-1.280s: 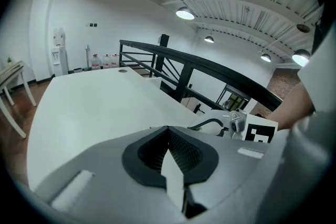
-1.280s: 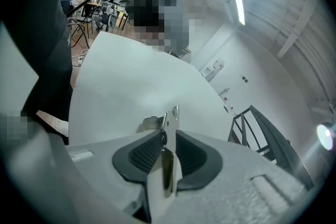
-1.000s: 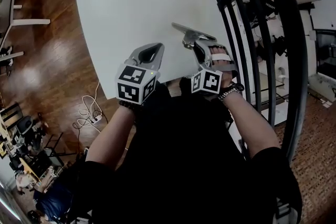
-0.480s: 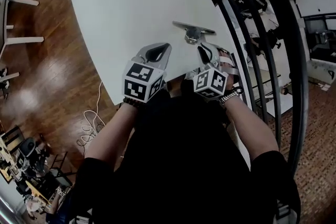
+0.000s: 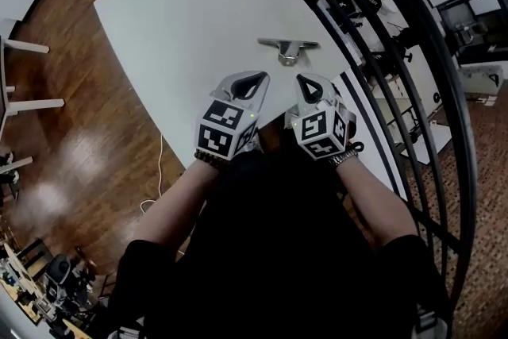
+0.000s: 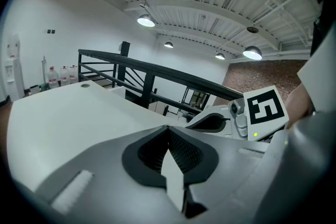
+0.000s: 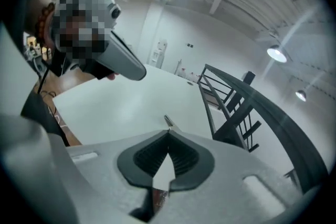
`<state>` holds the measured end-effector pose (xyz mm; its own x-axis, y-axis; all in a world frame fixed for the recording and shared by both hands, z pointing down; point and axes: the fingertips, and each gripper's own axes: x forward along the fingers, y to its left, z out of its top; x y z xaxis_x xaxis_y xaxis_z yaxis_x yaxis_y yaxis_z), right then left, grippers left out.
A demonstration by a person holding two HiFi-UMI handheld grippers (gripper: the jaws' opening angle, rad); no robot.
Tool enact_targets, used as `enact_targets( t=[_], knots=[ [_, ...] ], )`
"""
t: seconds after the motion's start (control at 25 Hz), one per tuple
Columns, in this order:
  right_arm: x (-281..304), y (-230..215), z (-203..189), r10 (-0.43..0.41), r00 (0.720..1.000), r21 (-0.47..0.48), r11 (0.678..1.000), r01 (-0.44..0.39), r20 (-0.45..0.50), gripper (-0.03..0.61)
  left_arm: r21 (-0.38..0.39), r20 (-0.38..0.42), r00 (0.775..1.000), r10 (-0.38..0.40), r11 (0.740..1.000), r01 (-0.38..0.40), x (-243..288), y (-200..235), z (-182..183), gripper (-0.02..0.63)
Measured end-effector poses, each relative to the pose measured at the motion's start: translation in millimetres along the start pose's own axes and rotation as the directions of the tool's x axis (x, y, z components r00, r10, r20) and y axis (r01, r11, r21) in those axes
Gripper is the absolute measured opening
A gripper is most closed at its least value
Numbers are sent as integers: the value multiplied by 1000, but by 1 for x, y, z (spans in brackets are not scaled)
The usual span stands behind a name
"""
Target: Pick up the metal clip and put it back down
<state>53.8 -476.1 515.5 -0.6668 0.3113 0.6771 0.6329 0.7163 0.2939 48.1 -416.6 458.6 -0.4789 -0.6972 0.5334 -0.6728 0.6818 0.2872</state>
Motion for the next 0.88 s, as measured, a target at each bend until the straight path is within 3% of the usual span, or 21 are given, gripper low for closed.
enact_targets(
  t=[0.16, 0.44, 0.88],
  knots=[
    [-17, -1, 12, -36, 999, 169, 985, 29, 35, -8, 39, 10, 999, -51, 998, 51, -5, -8, 4, 17],
    [-34, -7, 20, -41, 995, 358, 934, 5, 93, -8, 86, 16, 997, -71, 994, 70, -6, -22, 9, 17],
    [-53, -13, 21, 0, 988, 389, 919, -61, 155, -8, 94, 0, 999, -32, 995, 32, -1, -48, 12, 17]
  ],
)
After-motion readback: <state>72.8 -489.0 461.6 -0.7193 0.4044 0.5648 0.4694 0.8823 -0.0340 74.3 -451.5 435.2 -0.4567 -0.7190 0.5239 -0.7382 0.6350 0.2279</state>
